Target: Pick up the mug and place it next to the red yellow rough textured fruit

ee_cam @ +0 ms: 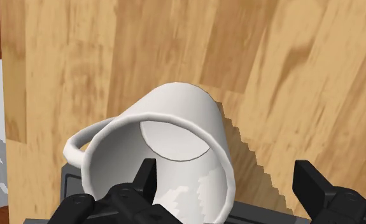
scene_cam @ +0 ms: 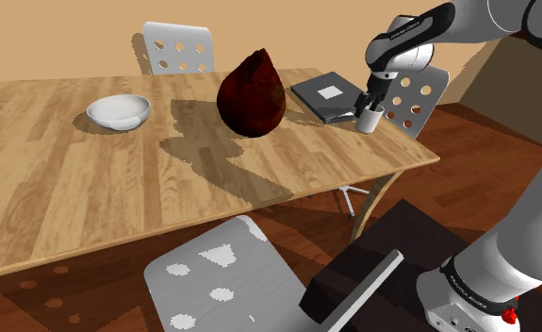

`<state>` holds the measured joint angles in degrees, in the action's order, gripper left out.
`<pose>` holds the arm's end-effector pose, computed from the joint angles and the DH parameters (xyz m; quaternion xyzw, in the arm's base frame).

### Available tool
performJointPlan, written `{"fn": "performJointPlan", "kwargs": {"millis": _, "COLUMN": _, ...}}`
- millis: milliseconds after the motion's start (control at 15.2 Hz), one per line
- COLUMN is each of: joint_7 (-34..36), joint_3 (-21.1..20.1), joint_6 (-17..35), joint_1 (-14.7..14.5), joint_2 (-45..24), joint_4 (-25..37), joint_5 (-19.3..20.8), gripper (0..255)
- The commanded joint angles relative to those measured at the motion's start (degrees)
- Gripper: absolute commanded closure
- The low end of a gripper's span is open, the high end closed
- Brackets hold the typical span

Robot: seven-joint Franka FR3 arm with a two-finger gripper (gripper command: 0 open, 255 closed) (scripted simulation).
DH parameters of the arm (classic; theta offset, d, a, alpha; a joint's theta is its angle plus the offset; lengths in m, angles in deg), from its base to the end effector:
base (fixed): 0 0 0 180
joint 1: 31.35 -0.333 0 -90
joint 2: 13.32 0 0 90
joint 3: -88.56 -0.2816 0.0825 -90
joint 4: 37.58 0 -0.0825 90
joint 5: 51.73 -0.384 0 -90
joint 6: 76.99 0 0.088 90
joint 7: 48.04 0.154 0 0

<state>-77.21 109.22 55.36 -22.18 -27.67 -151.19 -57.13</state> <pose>0.5270 -0.2948 0.2767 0.9984 -0.0286 0.0376 0.0296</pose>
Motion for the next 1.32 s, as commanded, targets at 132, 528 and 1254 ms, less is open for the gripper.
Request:
{"fn": "performJointPlan", "kwargs": {"millis": 132, "joint_7": -0.28, "joint_3": -0.14, "joint_6": 1.11, "joint_1": 0.14, "joint_2": -0.82, "joint_4": -0.33, "joint_5": -0.42, "gripper": 0}}
{"fn": "performJointPlan", "kwargs": {"millis": 528, "joint_7": -0.28, "joint_3": -0.14, "joint_6": 1.11, "joint_1": 0.14, "joint_2": -0.81, "joint_4": -0.33, "joint_5": -0.42, "gripper": 255}}
{"fn": "performJointPlan", "kwargs": {"millis": 1254, "joint_7": 0.0, "joint_3": 0.02, "joint_6": -0.22, "joint_1": 0.01, "joint_2": 0.02, "joint_4": 0.22, "joint_5": 0.02, "gripper": 255}}
